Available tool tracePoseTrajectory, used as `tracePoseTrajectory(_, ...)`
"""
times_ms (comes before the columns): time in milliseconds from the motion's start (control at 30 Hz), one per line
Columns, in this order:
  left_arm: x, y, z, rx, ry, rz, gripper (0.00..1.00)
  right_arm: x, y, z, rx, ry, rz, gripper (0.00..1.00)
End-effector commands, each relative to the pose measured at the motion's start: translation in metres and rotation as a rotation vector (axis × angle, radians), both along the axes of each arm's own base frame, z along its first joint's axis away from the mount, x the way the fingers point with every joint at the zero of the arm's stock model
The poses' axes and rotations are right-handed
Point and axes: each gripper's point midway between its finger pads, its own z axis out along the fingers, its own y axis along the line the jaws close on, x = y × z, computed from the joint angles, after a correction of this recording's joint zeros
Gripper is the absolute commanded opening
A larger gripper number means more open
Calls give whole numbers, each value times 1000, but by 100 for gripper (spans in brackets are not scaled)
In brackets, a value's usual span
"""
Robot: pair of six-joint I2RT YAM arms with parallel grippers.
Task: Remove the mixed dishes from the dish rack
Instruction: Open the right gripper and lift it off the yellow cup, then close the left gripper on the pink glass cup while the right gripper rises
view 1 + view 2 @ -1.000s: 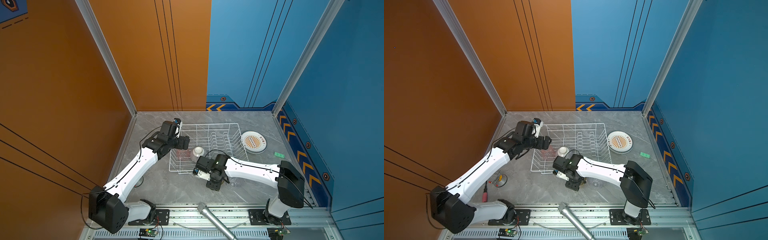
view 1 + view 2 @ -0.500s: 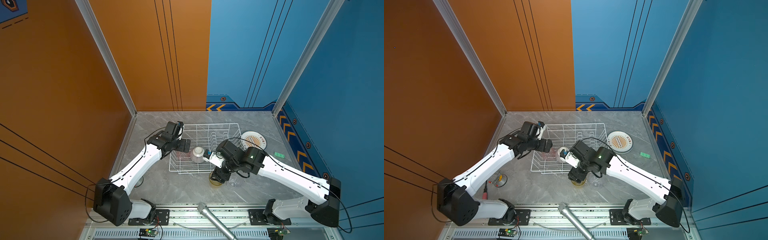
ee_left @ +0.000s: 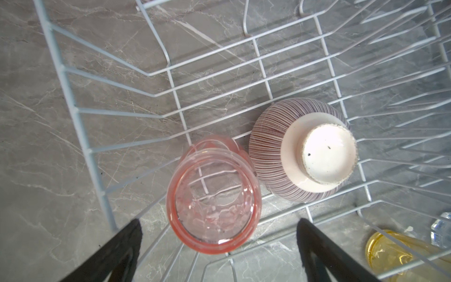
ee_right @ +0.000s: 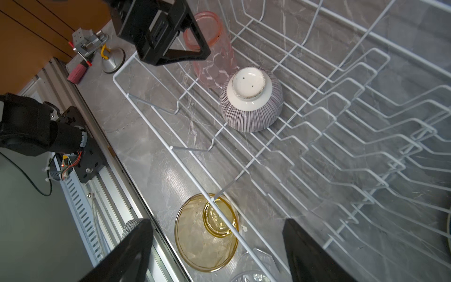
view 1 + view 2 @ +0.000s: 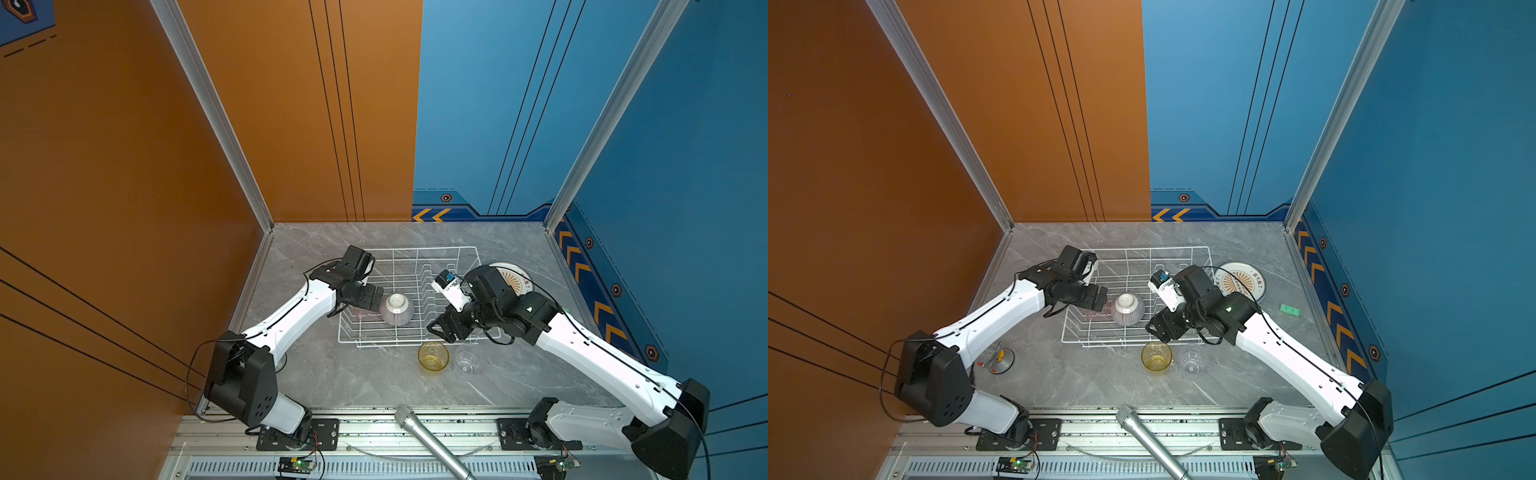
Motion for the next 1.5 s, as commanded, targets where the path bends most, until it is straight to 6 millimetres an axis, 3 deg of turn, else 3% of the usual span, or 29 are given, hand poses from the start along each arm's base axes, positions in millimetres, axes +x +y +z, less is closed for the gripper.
tracePoseTrajectory(0,1,0,4,29,5,-2,99,11,-1,2,63,8,-46,83)
tracePoseTrajectory(833,11,-3,-13,68,59,-2,99,20,-13,-8,99,38,-98,84)
tracePoseTrajectory(1133,18,-5,-22,101,117,-5,91,20,-19,-10,108,33,-115,85)
tracePoseTrajectory(1467,16,-4,-35,125,163,-1,91,21,-23,-15,109,40,-126,85)
